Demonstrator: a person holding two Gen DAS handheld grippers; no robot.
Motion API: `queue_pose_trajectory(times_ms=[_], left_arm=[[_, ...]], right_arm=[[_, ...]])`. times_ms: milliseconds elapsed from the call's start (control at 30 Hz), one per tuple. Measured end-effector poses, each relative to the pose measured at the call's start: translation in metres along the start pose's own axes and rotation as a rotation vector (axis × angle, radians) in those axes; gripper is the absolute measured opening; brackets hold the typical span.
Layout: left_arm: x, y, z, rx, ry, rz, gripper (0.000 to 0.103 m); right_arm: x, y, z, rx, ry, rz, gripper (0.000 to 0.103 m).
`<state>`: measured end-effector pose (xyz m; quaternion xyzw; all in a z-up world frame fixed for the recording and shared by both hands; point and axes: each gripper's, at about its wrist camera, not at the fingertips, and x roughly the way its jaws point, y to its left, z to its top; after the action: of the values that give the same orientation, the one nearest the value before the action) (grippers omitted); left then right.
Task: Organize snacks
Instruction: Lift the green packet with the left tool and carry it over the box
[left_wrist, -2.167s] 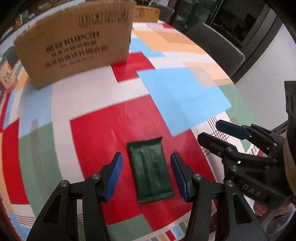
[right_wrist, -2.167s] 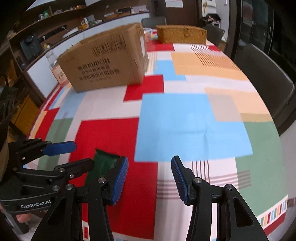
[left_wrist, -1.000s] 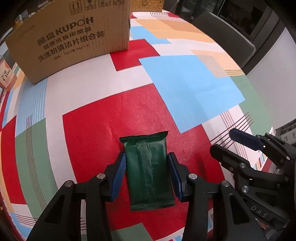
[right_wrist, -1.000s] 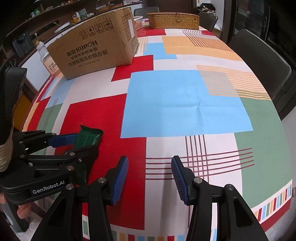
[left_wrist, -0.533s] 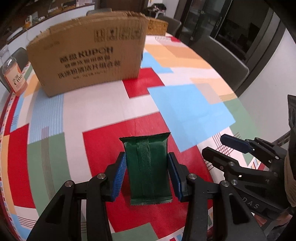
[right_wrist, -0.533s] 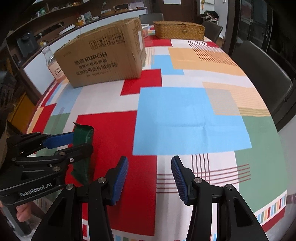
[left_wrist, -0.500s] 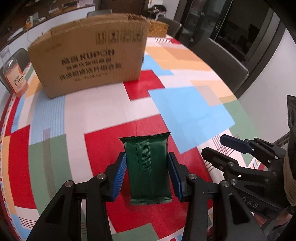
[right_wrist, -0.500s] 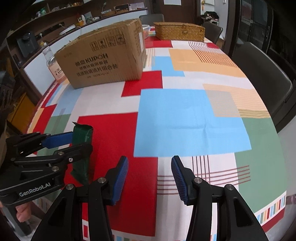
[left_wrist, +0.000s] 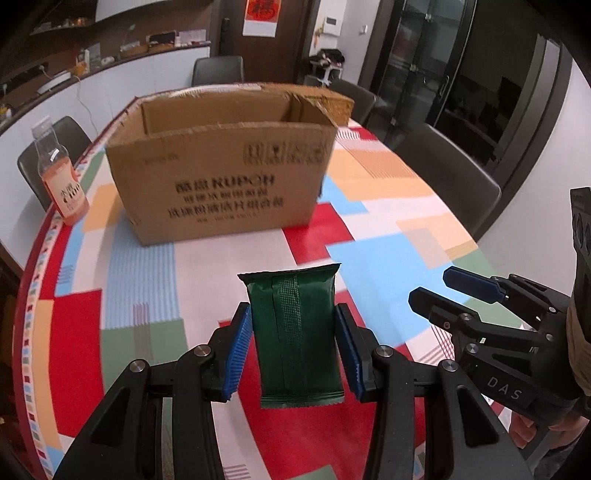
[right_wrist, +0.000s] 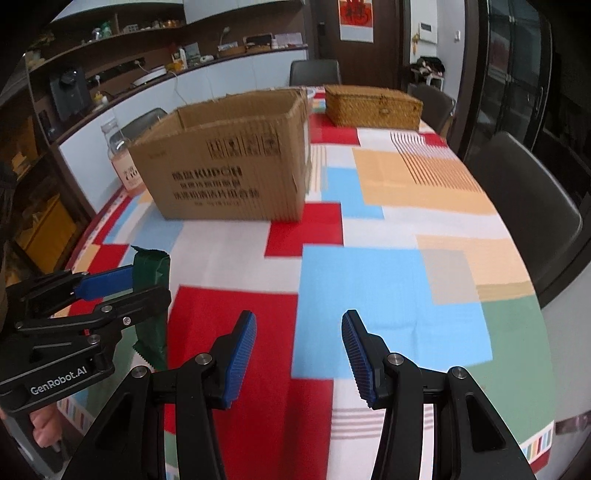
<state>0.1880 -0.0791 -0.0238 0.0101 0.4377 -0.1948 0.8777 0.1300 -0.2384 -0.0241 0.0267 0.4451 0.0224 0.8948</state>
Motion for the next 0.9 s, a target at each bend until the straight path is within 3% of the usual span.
queue_pose_trajectory(times_ms=[900], left_arm=[[-0.034,0.052,0.096,-0.019,-0.242,0.119,0.044]], right_arm=[[0.001,0.035,0.113,-0.084,-0.194,0.032,0.049]])
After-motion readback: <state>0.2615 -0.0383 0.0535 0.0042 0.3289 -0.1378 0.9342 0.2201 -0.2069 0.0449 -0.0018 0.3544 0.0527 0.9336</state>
